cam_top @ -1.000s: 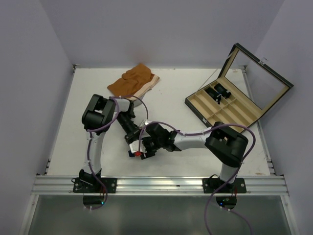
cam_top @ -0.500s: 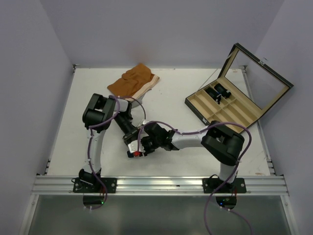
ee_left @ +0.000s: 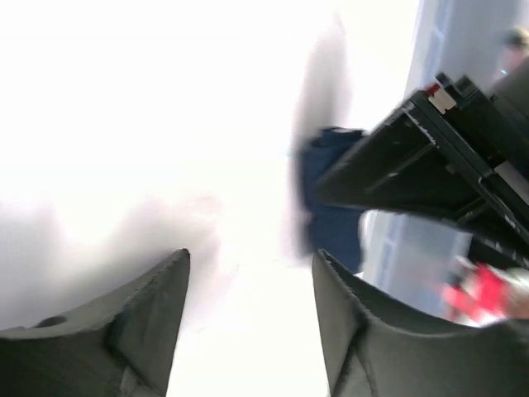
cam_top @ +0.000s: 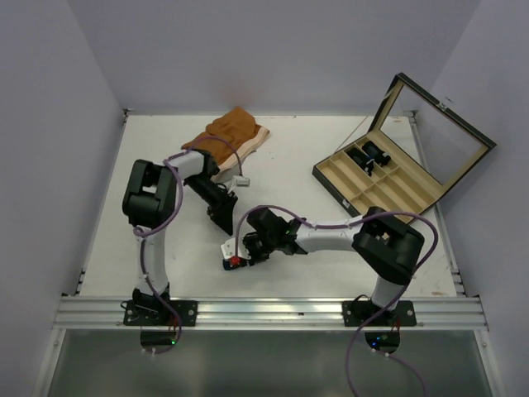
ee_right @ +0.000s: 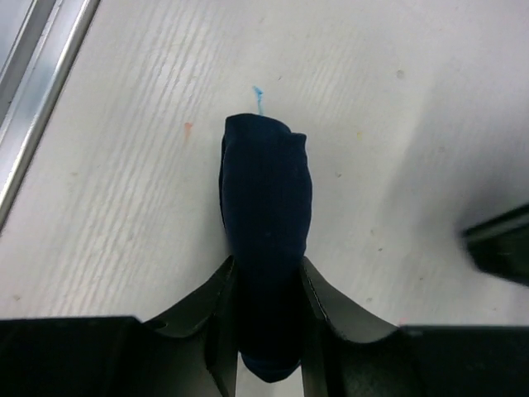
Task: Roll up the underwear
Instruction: Place the rolled underwear into the container
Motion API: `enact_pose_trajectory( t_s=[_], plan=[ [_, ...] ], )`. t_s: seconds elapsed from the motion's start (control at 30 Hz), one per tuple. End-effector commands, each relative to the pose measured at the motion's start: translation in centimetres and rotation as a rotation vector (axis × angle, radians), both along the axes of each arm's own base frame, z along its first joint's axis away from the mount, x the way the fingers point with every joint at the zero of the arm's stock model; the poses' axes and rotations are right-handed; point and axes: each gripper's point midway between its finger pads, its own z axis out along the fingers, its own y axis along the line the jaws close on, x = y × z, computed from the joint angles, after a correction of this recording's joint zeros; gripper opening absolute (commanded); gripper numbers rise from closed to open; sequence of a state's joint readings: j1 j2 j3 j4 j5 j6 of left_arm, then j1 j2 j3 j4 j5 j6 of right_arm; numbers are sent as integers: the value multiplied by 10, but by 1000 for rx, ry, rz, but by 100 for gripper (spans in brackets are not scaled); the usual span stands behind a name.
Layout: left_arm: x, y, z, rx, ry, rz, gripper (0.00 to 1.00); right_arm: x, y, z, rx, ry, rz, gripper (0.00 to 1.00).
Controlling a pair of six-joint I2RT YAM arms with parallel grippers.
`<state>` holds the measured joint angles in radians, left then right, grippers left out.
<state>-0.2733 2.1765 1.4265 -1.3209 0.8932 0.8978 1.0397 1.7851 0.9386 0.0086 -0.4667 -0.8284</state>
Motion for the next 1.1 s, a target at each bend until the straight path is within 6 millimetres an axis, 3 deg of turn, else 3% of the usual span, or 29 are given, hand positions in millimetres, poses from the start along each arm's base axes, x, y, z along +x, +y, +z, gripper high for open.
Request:
enact_pose_trajectory(
  t_s=[0.0, 0.1, 0.17, 0.2, 0.33, 0.5, 0.57, 0.63, 0.7, 0.73, 0.9, 0.97, 1.0, 1.07],
  plan=[
    [74, 7, 32, -78, -336, 110, 66, -20, -27, -2, -87, 101, -46, 0],
    [104, 20, 61, -86, -490, 181, 71, -20, -33, 6, -75, 135, -104, 0],
    [125, 28, 78, -86, -609, 225, 74, -9, -33, 21, -46, 155, -165, 0],
    [132, 35, 97, -85, -670, 266, 100, -6, -35, 25, -44, 196, -213, 0],
    [153, 45, 141, -82, -877, 302, 100, 32, -44, 67, 41, 257, -379, 0],
    [157, 44, 204, -134, -1081, 360, 100, 70, -74, 109, 100, 264, -538, 0],
    [162, 44, 231, -156, -1169, 429, 100, 93, -95, 127, 134, 222, -614, 0],
    [174, 44, 259, -196, -1282, 493, 100, 113, -122, 135, 137, 201, -702, 0],
    [173, 43, 273, -233, -1285, 577, 100, 129, -146, 139, 116, 164, -763, 0],
    [178, 42, 285, -264, -1321, 599, 100, 144, -168, 141, 113, 146, -825, 0],
    [192, 33, 296, -316, -1240, 642, 100, 187, -241, 153, 71, 69, -999, 0],
    [211, 38, 283, -218, -1182, 739, 100, 209, -275, 158, 66, 51, -1087, 0],
    [216, 38, 289, -192, -1204, 749, 100, 214, -287, 157, 54, 55, -1112, 0],
    [218, 37, 283, -136, -1240, 741, 100, 230, -319, 164, 54, 20, -1185, 0]
  ],
)
